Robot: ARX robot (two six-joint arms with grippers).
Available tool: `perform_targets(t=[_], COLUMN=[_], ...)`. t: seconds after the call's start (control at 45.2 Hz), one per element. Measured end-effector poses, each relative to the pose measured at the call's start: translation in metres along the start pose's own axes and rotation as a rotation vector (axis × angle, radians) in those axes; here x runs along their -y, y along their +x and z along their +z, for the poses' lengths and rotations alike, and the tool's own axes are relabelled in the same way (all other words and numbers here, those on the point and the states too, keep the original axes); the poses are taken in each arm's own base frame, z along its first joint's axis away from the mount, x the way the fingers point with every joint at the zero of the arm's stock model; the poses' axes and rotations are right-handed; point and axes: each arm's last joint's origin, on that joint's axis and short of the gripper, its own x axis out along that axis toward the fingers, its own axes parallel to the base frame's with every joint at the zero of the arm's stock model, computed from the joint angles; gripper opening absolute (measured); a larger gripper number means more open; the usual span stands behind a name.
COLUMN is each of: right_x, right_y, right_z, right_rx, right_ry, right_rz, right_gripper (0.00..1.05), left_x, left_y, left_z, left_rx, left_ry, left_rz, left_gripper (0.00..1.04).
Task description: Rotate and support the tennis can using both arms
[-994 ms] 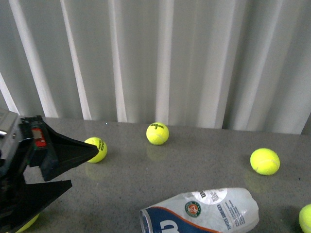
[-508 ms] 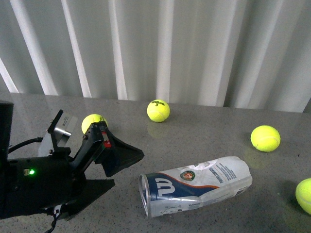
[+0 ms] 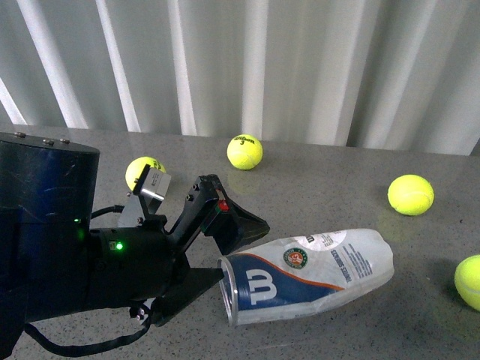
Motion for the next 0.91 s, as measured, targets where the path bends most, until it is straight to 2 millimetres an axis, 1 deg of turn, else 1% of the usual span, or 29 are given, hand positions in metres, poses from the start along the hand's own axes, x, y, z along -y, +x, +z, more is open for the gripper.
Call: perform_targets(t=[0.486, 0.597, 0.641, 0.729, 0.862, 0.884, 0.906], right_x=[0.000, 0.000, 0.000, 0.000, 0.000, 0.000, 0.000], right_y=[0.000, 0.000, 0.000, 0.000, 0.000, 0.000, 0.000], right_z=[0.000, 0.000, 0.000, 0.000, 0.000, 0.000, 0.000], right_rx=[0.000, 0.000, 0.000, 0.000, 0.000, 0.000, 0.000], right_ry=[0.000, 0.000, 0.000, 0.000, 0.000, 0.000, 0.000], right_rz=[0.000, 0.000, 0.000, 0.000, 0.000, 0.000, 0.000], right_gripper=[0.98, 0.98, 0.98, 0.98, 0.98, 0.98, 0.98], left_x=[0.007, 0.007, 0.006, 0.007, 0.008, 0.008, 0.009], left_y=[0.013, 0.020, 0.022, 0.025, 0.027, 0.027, 0.027], left_z=[-0.008, -0.008, -0.008, -0.007, -0.009, -0.009, -0.010], left_rx=[-0.020, -0.021, -0.023, -0.023, -0.031, -0.030, -0.028], left_ry=[-0.035, -0.043, -0.046, -0.060, -0.087, -0.087, -0.094], left_rz=[-0.026, -0.025, -0.023, -0.019, -0.013, -0.014, -0.017], left_gripper=[0.98, 0.98, 0.92, 0.74, 0.53, 0.51, 0.46])
